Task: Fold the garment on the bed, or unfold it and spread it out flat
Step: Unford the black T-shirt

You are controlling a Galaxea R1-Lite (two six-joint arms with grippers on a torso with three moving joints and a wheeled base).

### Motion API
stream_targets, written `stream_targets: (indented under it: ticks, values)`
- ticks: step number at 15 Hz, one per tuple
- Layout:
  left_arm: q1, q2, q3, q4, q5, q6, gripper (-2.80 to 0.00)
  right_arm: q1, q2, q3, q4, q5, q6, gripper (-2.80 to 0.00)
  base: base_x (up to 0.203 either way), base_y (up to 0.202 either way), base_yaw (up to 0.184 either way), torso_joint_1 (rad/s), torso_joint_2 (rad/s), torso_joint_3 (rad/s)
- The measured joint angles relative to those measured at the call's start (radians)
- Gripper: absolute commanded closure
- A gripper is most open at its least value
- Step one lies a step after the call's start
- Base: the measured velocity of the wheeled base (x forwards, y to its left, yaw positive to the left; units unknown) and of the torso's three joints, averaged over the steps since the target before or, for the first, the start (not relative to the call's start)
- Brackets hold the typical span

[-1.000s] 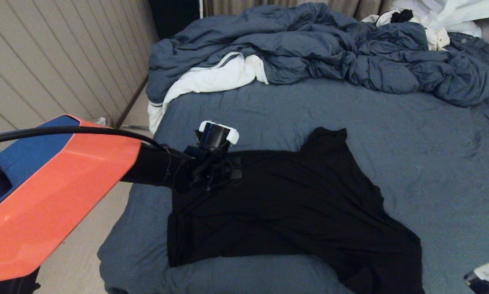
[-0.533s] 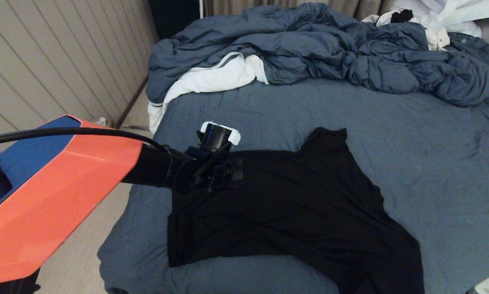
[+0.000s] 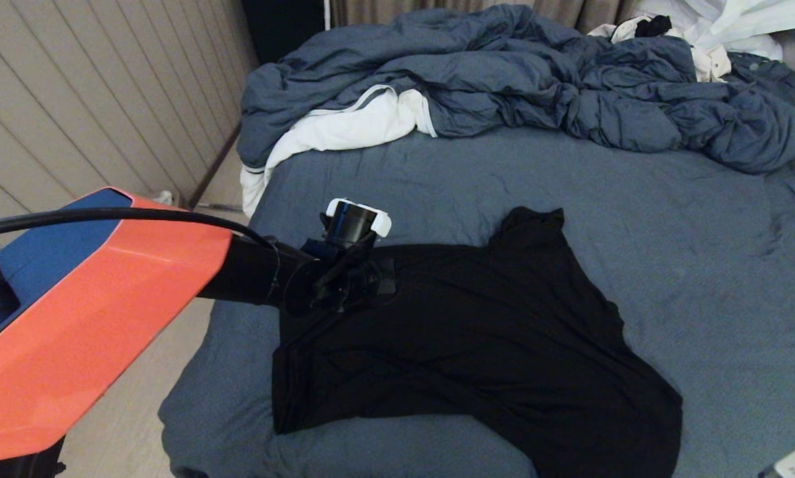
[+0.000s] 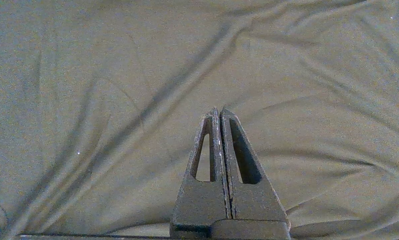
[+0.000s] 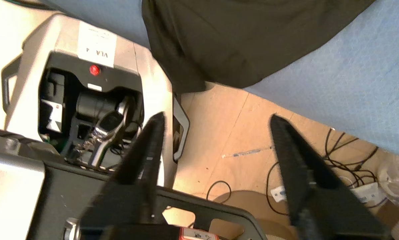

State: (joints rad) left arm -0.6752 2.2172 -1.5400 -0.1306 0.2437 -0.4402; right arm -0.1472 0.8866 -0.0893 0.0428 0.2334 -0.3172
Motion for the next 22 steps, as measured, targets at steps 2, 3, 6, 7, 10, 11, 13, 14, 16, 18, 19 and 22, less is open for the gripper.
stream_targets:
  ticks: [2,3,6,7,10,11,13,14,16,18,19,22]
  values:
    - [-0.004,-0.001,0.000,0.000,0.002,0.000,0.00,-0.002,0.007,-0.061,0.005,0.041,0.024,-2.80,0.000,0.000,0.000,0.000,0.00,0.000]
    - [-0.006,-0.005,0.000,0.003,0.004,0.000,0.00,-0.002,0.027,-0.113,0.006,0.069,0.049,-2.80,0.000,0.000,0.000,0.000,0.00,0.000]
    - [-0.020,-0.015,0.001,0.025,0.008,-0.003,0.00,0.000,0.177,-0.296,0.005,0.103,0.135,0.00,0.000,0.000,0.000,0.000,0.00,0.000]
    - [-0.025,-0.018,0.002,0.027,0.009,-0.003,0.00,0.001,0.249,-0.364,0.003,0.109,0.160,0.00,0.000,0.000,0.000,0.000,0.00,0.000]
    - [-0.038,-0.020,0.003,0.036,0.009,-0.003,0.00,0.037,0.496,-0.618,0.001,0.120,0.215,0.00,0.000,0.000,0.000,0.000,0.00,0.000]
    - [-0.048,-0.018,0.002,0.038,0.010,-0.004,0.00,0.074,0.577,-0.713,0.000,0.119,0.224,0.00,0.000,0.000,0.000,0.000,0.00,0.000]
    - [-0.073,-0.013,-0.001,0.046,0.011,-0.002,0.00,0.177,0.707,-0.880,0.002,0.102,0.233,0.00,0.000,0.000,0.000,0.000,0.00,0.000]
    - [-0.084,-0.009,-0.002,0.057,0.026,-0.003,0.00,0.246,0.773,-0.946,0.002,0.075,0.235,0.00,0.000,0.000,0.000,0.000,0.00,0.000]
    - [-0.098,0.008,-0.011,0.060,0.090,-0.003,0.00,0.354,0.894,-1.075,-0.004,-0.027,0.241,0.00,0.000,0.000,0.000,0.000,0.00,0.000]
    - [-0.119,0.021,0.008,0.059,0.142,-0.006,0.00,0.445,1.019,-1.212,-0.004,-0.124,0.257,0.00,0.000,0.000,0.000,0.000,0.00,0.000]
    - [-0.131,0.025,0.023,0.054,0.150,-0.009,0.00,0.476,1.072,-1.266,-0.004,-0.142,0.266,0.00,0.000,0.000,0.000,0.000,0.00,0.000]
    - [-0.144,0.041,0.040,0.050,0.177,-0.012,0.00,0.524,1.209,-1.379,-0.003,-0.163,0.295,0.00,0.000,0.000,0.000,0.000,0.00,0.000]
